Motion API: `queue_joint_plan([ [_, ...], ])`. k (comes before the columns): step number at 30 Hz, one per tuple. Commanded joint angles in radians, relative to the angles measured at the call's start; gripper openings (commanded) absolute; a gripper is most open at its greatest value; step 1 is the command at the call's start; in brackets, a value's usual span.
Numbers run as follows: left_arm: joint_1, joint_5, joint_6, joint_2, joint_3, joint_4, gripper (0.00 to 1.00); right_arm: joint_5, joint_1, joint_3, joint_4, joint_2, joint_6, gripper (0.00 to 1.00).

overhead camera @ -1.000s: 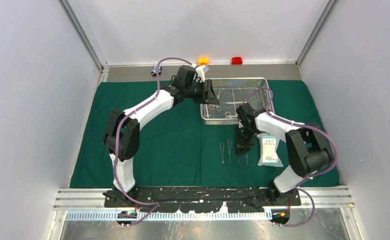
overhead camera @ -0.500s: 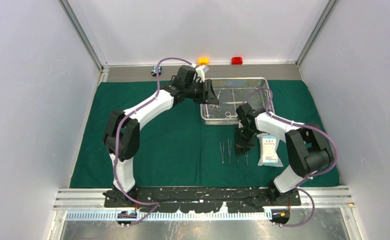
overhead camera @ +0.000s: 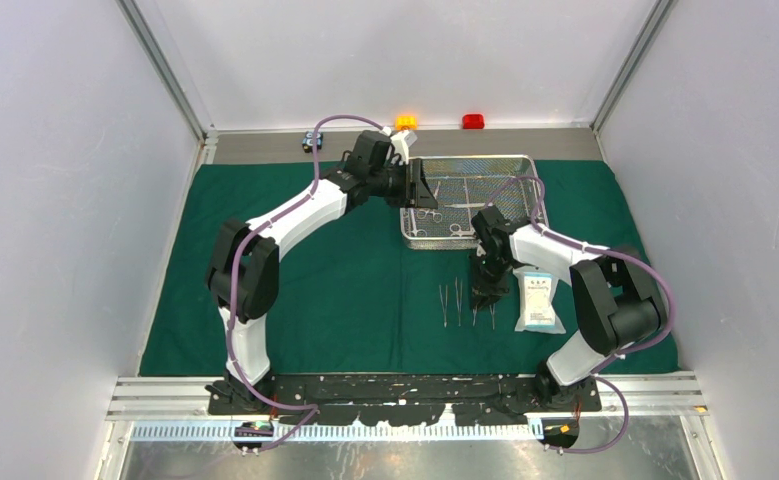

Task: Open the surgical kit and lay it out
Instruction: Place the medical item in the surgical kit.

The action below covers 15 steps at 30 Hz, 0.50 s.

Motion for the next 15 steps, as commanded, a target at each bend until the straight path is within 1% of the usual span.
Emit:
queue_joint_plan([
  [1,-0.003,0.009,-0.008,-0.043,0.01,0.023,0.47,0.015,0.007,0.013,-0.01,-0.038,0.001,0.22],
  [15,-0.003,0.015,-0.014,-0.044,0.006,0.024,0.48,0.04,0.008,0.035,-0.02,-0.012,-0.017,0.22],
])
